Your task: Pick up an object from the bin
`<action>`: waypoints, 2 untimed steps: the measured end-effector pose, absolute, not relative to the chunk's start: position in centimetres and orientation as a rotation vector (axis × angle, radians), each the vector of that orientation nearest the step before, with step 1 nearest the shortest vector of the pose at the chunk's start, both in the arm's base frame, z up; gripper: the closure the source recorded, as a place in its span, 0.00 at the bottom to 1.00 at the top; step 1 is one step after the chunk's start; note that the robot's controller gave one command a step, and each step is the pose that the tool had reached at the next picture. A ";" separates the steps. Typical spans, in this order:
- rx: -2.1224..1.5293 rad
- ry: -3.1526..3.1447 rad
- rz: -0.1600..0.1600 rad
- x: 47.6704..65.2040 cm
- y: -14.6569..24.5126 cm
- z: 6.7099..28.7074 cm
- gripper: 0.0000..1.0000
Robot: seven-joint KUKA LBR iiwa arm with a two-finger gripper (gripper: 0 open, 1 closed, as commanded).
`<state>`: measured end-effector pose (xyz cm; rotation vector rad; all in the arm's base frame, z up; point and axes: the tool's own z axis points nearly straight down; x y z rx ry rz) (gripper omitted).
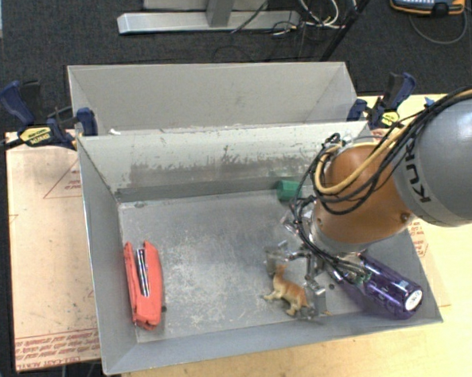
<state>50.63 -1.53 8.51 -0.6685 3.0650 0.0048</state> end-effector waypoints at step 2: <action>-1.021 2.967 0.009 50.4 -2.3 7.0 1.00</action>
Offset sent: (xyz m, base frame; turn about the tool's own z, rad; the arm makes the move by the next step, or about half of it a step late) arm 0.0000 0.0000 0.0000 0.0000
